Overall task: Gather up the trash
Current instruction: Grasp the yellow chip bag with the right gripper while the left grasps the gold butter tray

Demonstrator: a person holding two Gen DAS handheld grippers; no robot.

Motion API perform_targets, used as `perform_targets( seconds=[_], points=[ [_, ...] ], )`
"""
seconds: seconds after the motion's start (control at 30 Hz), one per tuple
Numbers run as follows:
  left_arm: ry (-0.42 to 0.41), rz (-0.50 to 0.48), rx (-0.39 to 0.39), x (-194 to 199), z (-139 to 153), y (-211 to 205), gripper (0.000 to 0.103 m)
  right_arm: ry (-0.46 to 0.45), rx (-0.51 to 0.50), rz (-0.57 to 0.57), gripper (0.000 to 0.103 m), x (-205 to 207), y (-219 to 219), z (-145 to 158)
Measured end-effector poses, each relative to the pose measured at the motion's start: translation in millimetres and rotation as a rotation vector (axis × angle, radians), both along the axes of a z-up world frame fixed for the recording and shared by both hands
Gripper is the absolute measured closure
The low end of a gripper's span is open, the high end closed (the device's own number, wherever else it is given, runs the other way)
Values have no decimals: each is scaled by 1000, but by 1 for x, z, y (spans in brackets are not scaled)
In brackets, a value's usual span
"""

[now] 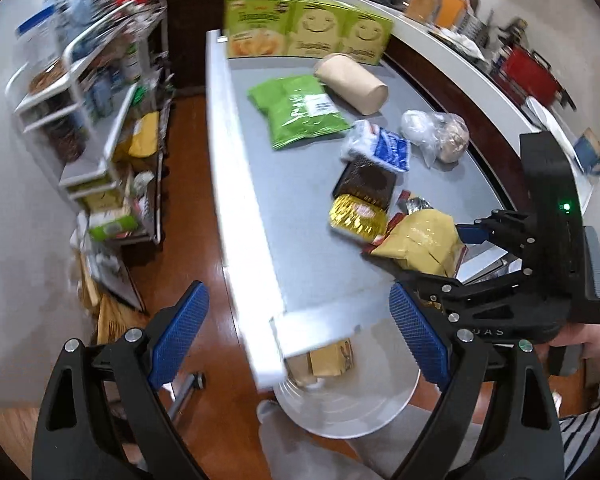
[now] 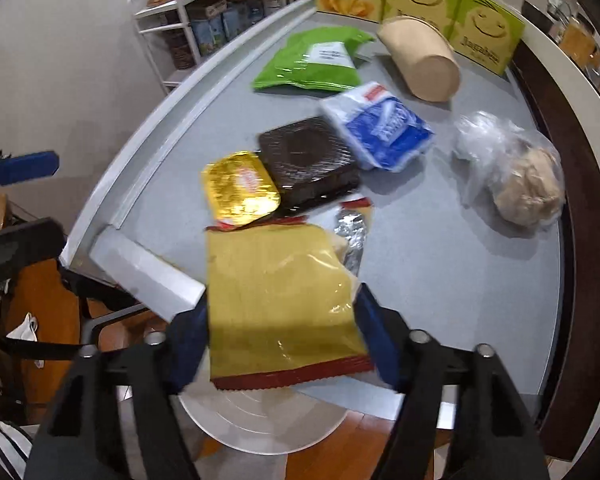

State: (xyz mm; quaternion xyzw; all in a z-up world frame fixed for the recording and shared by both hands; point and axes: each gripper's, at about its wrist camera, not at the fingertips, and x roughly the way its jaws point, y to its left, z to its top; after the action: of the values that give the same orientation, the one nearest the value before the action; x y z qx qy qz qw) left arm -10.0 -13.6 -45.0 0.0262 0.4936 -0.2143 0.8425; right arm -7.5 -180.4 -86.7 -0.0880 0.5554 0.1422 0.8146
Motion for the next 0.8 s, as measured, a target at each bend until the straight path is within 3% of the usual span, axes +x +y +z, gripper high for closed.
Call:
perform_targets(
  seconds=[0.27, 0.43, 0.47, 0.53, 0.6, 0.7, 0.8],
  points=[
    [41, -177, 33, 35, -24, -51, 10, 15, 1, -153, 42, 0, -62, 3],
    [41, -228, 75, 46, -36, -73, 11, 11, 20, -179, 40, -2, -79, 1],
    [40, -235, 85, 46, -38, -75, 16, 11, 21, -175, 38, -2, -79, 1],
    [44, -242, 105, 48, -41, -79, 21, 11, 25, -178, 19, -2, -79, 0],
    [41, -239, 113, 50, -42, -78, 23, -12, 14, -193, 9, -3, -75, 3],
    [37, -226, 119, 52, -42, -78, 28, -9, 32, -197, 9, -2, -77, 4],
    [26, -226, 135, 52, -40, -79, 42, 6, 47, -195, 10, 0, -79, 2]
  ],
)
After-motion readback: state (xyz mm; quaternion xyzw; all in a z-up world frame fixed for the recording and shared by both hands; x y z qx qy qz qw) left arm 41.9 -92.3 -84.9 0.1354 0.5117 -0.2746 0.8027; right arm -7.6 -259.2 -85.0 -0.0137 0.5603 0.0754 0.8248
